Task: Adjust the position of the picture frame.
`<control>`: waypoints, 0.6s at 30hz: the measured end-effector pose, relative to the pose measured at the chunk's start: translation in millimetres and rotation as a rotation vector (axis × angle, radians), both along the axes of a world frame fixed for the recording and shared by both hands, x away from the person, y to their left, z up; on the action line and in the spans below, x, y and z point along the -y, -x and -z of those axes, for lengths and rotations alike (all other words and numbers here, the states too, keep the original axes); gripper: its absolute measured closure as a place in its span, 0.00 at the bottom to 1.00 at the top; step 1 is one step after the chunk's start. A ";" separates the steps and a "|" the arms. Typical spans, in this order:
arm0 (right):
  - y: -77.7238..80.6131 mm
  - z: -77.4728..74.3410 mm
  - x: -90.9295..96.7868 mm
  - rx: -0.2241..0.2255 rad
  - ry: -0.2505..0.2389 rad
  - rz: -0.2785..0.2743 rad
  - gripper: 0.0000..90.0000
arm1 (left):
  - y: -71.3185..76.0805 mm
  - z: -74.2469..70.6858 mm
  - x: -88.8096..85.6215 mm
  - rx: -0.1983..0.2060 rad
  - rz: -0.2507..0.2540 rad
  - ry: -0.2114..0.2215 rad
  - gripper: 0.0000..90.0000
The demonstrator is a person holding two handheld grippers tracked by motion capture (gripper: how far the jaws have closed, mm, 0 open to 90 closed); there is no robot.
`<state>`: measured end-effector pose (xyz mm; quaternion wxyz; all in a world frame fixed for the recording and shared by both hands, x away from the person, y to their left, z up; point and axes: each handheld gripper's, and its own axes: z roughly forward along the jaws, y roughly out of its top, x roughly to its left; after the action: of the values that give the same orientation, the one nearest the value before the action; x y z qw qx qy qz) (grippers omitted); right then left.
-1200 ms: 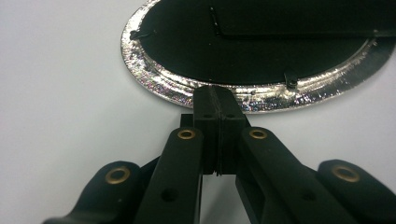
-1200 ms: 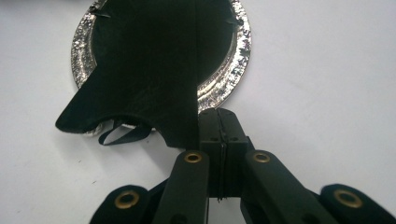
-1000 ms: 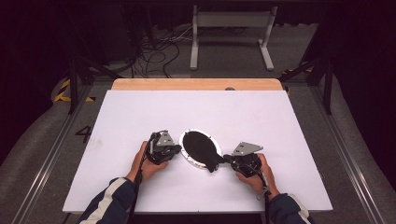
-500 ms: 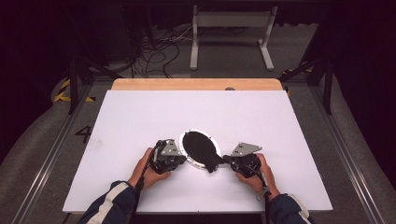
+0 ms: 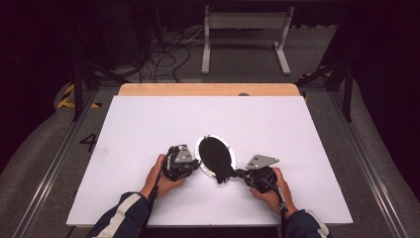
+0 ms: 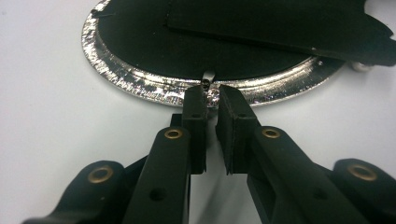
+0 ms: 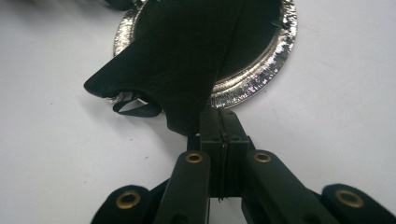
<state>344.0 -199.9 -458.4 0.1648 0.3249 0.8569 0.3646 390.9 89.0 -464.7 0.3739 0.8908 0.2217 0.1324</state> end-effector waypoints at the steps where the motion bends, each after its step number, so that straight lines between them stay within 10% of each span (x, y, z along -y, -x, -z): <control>1: 0.7 0.0 -0.2 -0.001 -0.001 -0.006 1.00 | 0.0 0.0 0.8 -0.005 -0.006 0.002 0.92; 9: 3.2 -1.2 -2.9 -0.010 0.013 -0.039 1.00 | 10.3 -5.2 3.9 -0.075 0.122 -0.019 0.98; 18: 15.2 -0.8 -5.4 -0.011 0.010 -0.063 1.00 | 16.5 -3.4 7.2 -0.053 0.119 -0.017 0.96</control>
<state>328.8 -194.5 -457.7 0.1503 0.2989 0.8693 0.3638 374.3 81.8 -461.2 0.3675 0.9088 0.1769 0.0881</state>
